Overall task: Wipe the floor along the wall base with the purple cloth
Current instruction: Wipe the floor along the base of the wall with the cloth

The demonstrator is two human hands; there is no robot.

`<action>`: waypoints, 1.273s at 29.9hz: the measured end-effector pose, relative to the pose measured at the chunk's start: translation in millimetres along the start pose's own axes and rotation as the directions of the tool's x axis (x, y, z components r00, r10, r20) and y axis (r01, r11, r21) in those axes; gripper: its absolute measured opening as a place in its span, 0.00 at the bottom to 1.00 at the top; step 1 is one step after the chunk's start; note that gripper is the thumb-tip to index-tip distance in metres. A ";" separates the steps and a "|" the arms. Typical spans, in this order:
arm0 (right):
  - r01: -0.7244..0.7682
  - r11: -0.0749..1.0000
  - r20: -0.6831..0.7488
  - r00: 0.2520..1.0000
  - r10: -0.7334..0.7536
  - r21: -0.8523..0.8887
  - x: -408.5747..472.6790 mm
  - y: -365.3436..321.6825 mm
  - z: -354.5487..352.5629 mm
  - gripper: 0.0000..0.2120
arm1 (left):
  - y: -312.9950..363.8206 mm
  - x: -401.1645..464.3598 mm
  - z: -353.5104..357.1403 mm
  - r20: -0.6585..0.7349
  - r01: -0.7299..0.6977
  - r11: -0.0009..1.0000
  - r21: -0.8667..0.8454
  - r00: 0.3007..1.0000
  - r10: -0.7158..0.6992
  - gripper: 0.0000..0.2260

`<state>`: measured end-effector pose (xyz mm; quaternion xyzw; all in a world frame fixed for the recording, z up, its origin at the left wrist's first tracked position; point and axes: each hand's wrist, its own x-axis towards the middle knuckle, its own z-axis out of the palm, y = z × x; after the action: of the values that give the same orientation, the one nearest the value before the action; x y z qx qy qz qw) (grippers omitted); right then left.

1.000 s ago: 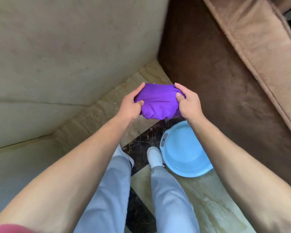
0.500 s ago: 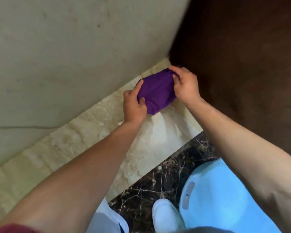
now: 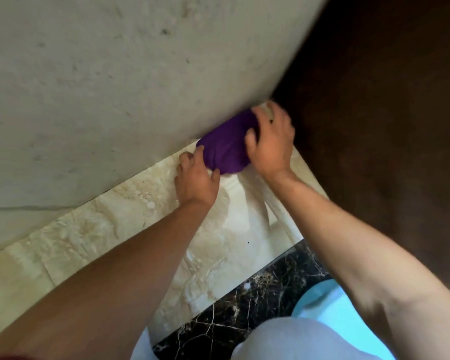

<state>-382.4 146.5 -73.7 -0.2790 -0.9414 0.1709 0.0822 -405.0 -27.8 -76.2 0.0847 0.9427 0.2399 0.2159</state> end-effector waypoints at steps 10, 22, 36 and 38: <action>0.082 0.971 0.214 0.976 -0.034 -0.222 5.0 39.0 43.9 0.35 | -133.5 -35.0 -26.2 0.113 -0.051 0.872 0.486 0.994 -0.005 0.33; 0.074 0.993 0.264 0.963 -0.047 -0.094 -20.0 -39.2 65.7 0.34 | -156.7 -88.4 -65.9 0.095 0.152 0.914 0.375 0.975 -0.201 0.33; -0.073 0.997 0.071 0.995 0.075 -0.027 -30.2 -67.1 94.3 0.42 | -260.1 -104.8 -50.2 0.154 0.122 0.944 0.306 0.972 -0.175 0.54; 0.061 0.997 0.208 0.977 -0.047 -0.057 -71.7 -109.0 101.7 0.40 | -262.2 -103.1 -75.9 0.238 0.133 0.953 0.273 0.950 -0.201 0.52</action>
<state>-402.4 -6.8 -132.3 -0.2364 -0.9570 0.1668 -0.0204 -361.7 -314.7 -106.5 0.0621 0.9322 0.0849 0.3463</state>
